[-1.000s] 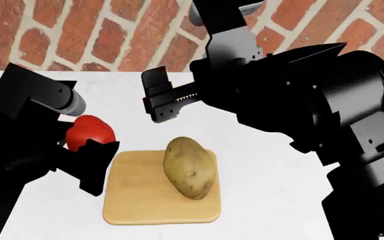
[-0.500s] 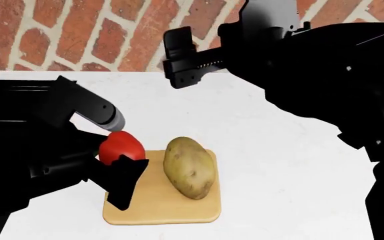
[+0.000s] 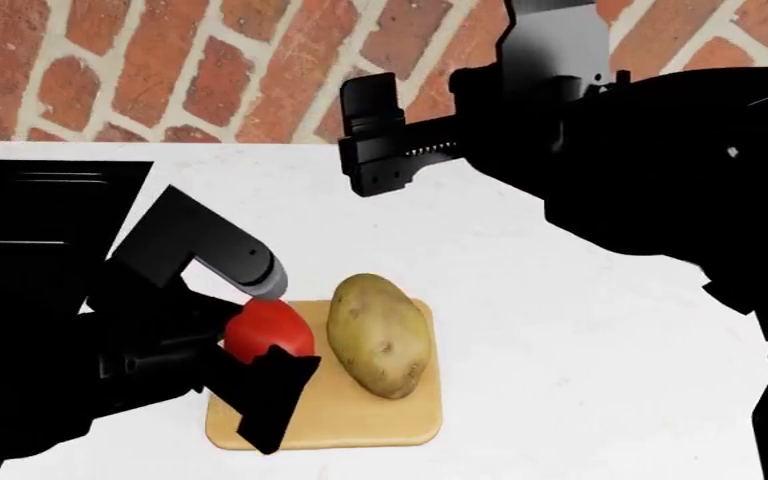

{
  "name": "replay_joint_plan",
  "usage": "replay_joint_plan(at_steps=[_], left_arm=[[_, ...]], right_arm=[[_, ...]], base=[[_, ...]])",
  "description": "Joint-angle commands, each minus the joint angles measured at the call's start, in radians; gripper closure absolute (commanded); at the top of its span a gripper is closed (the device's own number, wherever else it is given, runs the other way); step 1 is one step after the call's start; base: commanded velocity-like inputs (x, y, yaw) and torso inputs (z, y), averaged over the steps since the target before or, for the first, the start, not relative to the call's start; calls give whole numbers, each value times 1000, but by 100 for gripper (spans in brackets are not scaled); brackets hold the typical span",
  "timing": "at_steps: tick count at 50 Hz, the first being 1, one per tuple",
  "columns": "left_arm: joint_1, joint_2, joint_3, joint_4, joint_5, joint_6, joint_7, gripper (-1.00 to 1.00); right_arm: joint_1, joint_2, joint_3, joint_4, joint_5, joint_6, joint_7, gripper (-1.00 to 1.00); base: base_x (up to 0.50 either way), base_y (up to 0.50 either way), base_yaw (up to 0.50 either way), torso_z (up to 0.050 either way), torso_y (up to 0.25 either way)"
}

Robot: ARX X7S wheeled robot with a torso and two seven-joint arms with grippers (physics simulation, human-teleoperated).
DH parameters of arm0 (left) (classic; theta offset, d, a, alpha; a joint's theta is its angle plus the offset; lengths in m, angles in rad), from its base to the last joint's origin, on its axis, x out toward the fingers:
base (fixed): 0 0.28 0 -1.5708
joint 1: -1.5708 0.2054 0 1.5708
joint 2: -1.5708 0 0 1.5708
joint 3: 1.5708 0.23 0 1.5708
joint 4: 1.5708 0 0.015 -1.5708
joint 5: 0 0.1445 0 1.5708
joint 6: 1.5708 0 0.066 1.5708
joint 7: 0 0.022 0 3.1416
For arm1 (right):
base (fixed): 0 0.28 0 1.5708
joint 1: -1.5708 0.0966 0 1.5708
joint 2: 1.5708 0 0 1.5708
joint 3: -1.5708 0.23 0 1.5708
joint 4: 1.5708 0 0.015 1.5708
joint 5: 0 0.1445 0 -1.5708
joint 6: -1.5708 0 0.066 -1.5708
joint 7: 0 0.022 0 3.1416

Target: Pick the vegetables from the sink and place them on the cutting board.

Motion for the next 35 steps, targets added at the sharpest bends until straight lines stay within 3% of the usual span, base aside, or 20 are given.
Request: replay_joint_plan(at_steps=[1,21,22,35], left_arm=[[-2,9,25,-36,18,19,10,100],[-25,29,75,-89,54,32,42,100],[-28,29,78,-86,52,24,40,-100],[-42,5,23,-23,-11,-25,-24,-100]], right_arm=[[-15,9,4,-8,13,2,5,-100],[-33,27,14,-23,32,1,12,-100],[-32,26,12,-22,31,1,9,-100],[-28,39,29,-45,64,21,44,-100]], base=[[0,0,0,0,0],[0,0,0,0,1],[0,0,0,0,0],[0,0,0,0,0]])
